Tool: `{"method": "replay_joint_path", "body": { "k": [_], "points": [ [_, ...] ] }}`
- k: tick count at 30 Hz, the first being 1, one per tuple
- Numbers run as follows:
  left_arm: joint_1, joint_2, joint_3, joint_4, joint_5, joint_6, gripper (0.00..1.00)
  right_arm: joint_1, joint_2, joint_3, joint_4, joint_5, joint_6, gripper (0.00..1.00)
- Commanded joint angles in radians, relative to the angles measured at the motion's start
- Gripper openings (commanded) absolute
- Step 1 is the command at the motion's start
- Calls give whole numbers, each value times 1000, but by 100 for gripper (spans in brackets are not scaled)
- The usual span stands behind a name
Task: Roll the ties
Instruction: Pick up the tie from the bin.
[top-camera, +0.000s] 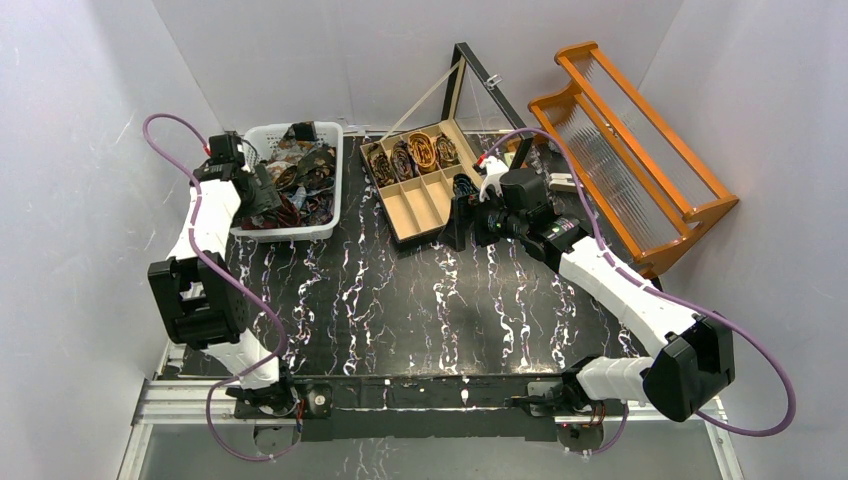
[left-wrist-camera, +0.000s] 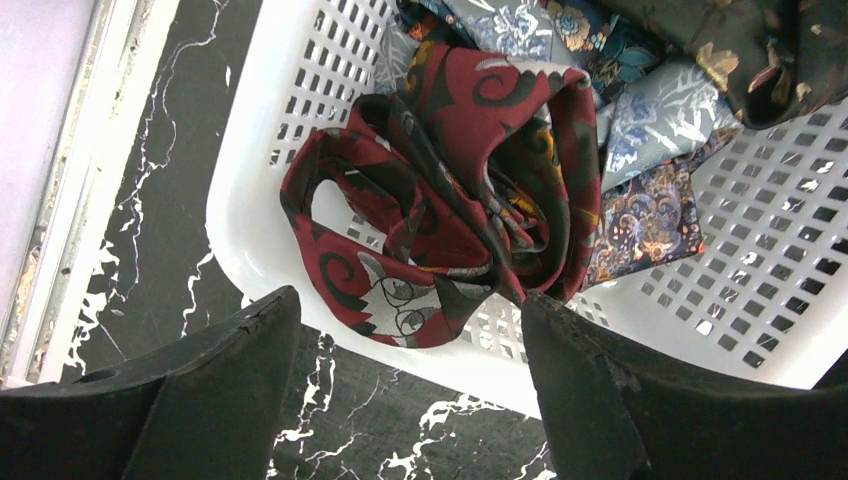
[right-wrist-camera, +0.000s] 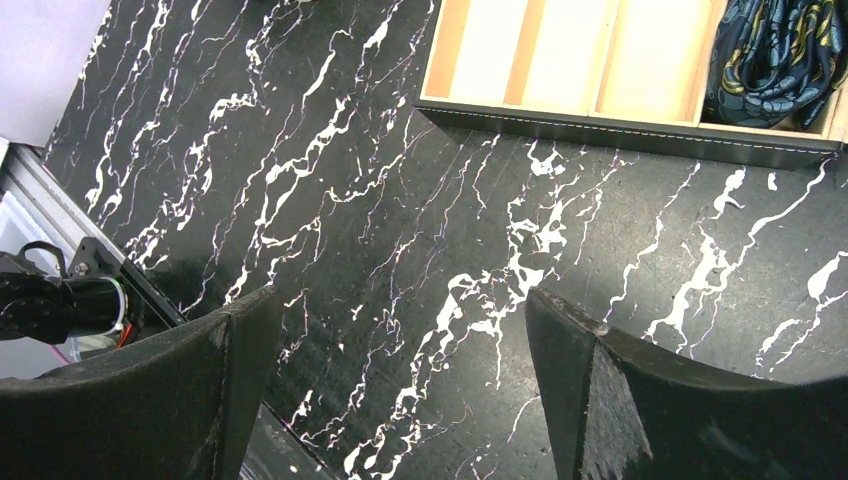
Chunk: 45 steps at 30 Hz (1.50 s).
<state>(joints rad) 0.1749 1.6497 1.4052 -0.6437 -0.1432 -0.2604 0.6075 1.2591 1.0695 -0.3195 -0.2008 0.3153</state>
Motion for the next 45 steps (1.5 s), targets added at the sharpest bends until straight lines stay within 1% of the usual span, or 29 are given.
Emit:
{"method": "replay_joint_path", "body": {
  "k": [1, 4, 7, 8, 10, 14, 15, 16, 21, 26, 31, 34, 36, 42, 45],
  "points": [
    [4, 28, 0, -25, 5, 39, 73, 2, 8, 7, 30, -4, 10, 98],
    [9, 64, 14, -1, 48, 45, 64, 2, 4, 2, 29, -7, 13, 98],
    [10, 105, 32, -1, 53, 45, 58, 2, 0, -1, 24, 9, 11, 98],
    [11, 119, 37, -5, 54, 46, 54, 2, 0, -2, 22, 13, 10, 98],
    [12, 135, 42, -8, 58, 49, 43, 1, -3, -2, 18, 20, 10, 98],
    [12, 116, 65, -8, 97, 49, 14, 2, -3, -4, 18, 19, 10, 98],
    [11, 107, 72, -8, 104, 47, 5, 1, -1, -2, 17, 20, 10, 98],
    [12, 85, 79, -9, 112, 47, 0, 2, 0, -2, 18, 18, 10, 99],
    [12, -46, 109, -17, 143, 40, 0, 1, 3, -2, 17, 18, 11, 99],
    [12, -186, 80, -14, 319, 31, 0, 1, 11, -11, 37, 5, 28, 99],
    [12, -302, -64, -18, 562, 43, 0, 2, 25, -21, 64, -39, 58, 99],
    [12, -381, -137, -15, 604, 37, 0, 3, 32, -32, 82, -67, 77, 99],
    [12, -427, -167, 3, 668, 25, 0, 2, 34, -33, 88, -79, 87, 99],
    [9, -487, -213, 20, 905, 11, 0, 2, 41, -45, 124, -120, 117, 99],
    [-26, -530, -221, 38, 987, -10, 0, 2, 38, -52, 140, -133, 133, 99]
  ]
}}
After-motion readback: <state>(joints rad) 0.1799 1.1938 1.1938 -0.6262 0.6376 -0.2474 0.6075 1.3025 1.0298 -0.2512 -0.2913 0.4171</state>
